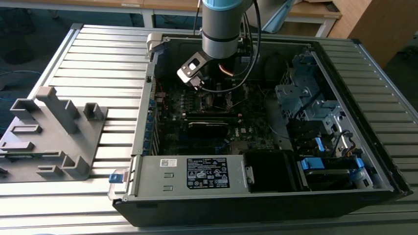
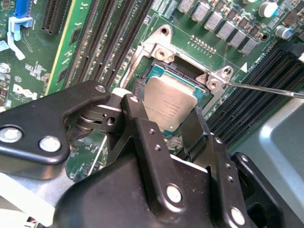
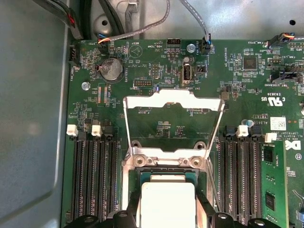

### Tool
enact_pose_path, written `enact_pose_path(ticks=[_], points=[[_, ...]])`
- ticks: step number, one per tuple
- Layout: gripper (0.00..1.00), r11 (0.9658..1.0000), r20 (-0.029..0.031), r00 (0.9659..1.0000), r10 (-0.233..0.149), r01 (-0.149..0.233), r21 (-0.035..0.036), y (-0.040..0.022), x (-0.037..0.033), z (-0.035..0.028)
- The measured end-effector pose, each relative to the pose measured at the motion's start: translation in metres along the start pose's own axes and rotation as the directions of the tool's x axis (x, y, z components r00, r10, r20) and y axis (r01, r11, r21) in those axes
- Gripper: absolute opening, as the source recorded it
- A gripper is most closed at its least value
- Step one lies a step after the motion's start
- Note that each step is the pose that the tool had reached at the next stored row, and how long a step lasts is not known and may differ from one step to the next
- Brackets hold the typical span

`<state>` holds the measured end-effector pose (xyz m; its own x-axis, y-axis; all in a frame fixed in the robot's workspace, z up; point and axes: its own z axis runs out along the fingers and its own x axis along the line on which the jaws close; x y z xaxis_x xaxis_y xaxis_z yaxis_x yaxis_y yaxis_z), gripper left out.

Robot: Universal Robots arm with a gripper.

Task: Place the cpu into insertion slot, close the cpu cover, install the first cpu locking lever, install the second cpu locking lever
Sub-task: 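Place the cpu into insertion slot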

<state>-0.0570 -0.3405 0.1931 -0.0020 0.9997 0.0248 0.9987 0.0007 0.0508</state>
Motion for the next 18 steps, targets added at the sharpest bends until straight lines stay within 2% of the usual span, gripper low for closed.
enact_pose_path(ticks=[12, 14, 15, 18], points=[[0.54, 1.0000, -0.0006, 1.0000, 0.000, 0.000, -0.0007, 0.0000, 0.0000, 0.0025], [0.55, 1.0000, -0.0010, 1.0000, 0.000, 0.000, -0.0006, 0.0000, 0.0001, 0.0026], [0.61, 1.0000, -0.0006, 1.0000, 0.000, 0.000, -0.0004, 0.0000, 0.0001, 0.0025], [0.61, 1.0000, 0.0001, 1.0000, 0.000, 0.000, 0.0001, -0.0001, -0.0001, 0.0023]])
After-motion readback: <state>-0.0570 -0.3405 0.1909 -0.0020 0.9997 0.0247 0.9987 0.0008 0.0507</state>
